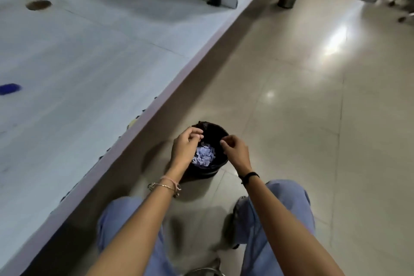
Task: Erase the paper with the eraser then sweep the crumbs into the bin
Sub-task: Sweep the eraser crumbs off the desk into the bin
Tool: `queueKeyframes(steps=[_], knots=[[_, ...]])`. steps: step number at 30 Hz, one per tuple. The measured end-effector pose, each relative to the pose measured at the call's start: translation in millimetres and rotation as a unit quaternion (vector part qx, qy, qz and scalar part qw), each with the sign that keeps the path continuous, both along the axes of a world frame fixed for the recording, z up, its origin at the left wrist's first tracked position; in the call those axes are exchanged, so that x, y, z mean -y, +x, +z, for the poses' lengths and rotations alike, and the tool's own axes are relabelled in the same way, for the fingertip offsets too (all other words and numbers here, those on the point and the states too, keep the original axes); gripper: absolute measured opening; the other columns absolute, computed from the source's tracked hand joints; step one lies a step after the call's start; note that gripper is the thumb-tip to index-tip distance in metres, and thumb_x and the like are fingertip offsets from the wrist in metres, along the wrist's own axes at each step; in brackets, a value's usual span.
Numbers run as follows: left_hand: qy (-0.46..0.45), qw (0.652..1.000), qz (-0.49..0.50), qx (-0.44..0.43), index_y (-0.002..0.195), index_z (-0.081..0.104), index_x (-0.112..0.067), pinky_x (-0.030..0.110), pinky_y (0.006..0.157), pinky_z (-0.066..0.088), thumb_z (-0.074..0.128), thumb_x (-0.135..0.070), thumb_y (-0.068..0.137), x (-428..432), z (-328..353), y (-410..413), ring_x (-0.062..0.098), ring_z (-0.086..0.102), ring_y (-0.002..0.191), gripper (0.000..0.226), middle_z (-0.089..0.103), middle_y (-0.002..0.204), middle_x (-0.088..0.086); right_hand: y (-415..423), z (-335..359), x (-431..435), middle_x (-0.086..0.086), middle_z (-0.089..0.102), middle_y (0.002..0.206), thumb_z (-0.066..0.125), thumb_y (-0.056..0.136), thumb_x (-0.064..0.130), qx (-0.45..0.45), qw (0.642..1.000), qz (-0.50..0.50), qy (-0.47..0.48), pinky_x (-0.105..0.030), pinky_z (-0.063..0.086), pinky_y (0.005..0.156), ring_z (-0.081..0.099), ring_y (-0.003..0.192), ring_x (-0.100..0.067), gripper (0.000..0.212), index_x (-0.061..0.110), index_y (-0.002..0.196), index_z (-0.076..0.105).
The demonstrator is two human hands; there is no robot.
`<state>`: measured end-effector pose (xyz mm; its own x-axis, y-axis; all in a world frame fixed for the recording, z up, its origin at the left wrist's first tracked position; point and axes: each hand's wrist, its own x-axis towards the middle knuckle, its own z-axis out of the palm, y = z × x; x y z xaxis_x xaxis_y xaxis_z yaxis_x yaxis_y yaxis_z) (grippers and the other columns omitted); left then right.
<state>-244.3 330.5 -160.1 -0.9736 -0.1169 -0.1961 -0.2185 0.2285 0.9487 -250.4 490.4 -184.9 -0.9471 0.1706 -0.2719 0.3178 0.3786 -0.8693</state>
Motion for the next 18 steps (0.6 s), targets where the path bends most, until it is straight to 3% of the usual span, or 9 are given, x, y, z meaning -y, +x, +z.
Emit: queueKeyframes(steps=[3,7,12,14,16,18], knots=[[-0.007,0.999,0.009,0.05,0.094,0.066,-0.018,0.031,0.087,0.049,0.053,-0.006,0.09,-11.8,-44.8,-21.2,0.02,0.064,0.091,0.018,0.07,0.094,0.005,-14.7,-46.7,-9.2,-0.009,0.07,0.101,0.063,0.09,0.02,0.067,0.998,-0.014,0.015,-0.024,0.045,0.074,0.065,0.096,-0.023,0.024,0.004,0.107,0.066],[-0.003,0.994,-0.016,0.109,0.111,0.064,-0.005,0.002,0.065,0.04,0.056,-0.009,0.096,-21.8,-108.0,-43.2,0.014,0.057,0.091,0.018,0.063,0.101,0.007,-30.4,-110.2,-16.1,-0.013,0.067,0.112,0.062,0.09,0.021,0.157,0.987,-0.039,0.022,-0.022,0.041,0.078,0.061,0.106,-0.026,0.034,0.0,0.117,0.062],[0.004,0.986,-0.001,0.164,0.107,0.063,-0.004,0.003,0.066,0.039,0.054,-0.003,0.095,-20.1,-174.3,-56.9,0.016,0.055,0.094,0.015,0.061,0.103,0.011,-44.5,-179.5,-13.8,-0.019,0.061,0.115,0.063,0.089,0.026,0.244,0.964,-0.101,0.012,-0.029,0.04,0.077,0.057,0.109,-0.034,0.047,-0.005,0.122,0.053],[0.009,0.984,0.009,0.179,0.105,0.063,-0.007,0.003,0.068,0.04,0.054,-0.002,0.095,-17.7,-189.6,-58.2,0.013,0.056,0.093,0.014,0.062,0.105,0.011,-50.5,-203.9,-8.7,-0.019,0.064,0.112,0.068,0.084,0.033,0.266,0.955,-0.126,-0.021,-0.035,0.049,0.081,0.06,0.105,-0.035,0.05,-0.002,0.118,0.055],[0.01,0.982,0.011,0.189,0.105,0.063,-0.008,0.003,0.066,0.039,0.055,-0.003,0.095,-14.9,-204.3,-57.1,0.006,0.056,0.087,0.014,0.063,0.106,0.009,-55.4,-236.8,-5.2,-0.019,0.067,0.108,0.07,0.079,0.037,0.276,0.949,-0.145,-0.041,-0.047,0.054,0.086,0.063,0.102,-0.037,0.047,0.002,0.11,0.062],[0.01,0.98,0.015,0.197,0.103,0.064,-0.01,0.003,0.064,0.038,0.055,-0.003,0.094,-12.4,-213.5,-54.9,0.006,0.056,0.086,0.014,0.065,0.107,0.011,-61.3,-247.9,-1.6,-0.019,0.068,0.105,0.066,0.081,0.029,0.281,0.946,-0.159,-0.033,-0.049,0.054,0.087,0.064,0.101,-0.037,0.038,0.002,0.107,0.065]])
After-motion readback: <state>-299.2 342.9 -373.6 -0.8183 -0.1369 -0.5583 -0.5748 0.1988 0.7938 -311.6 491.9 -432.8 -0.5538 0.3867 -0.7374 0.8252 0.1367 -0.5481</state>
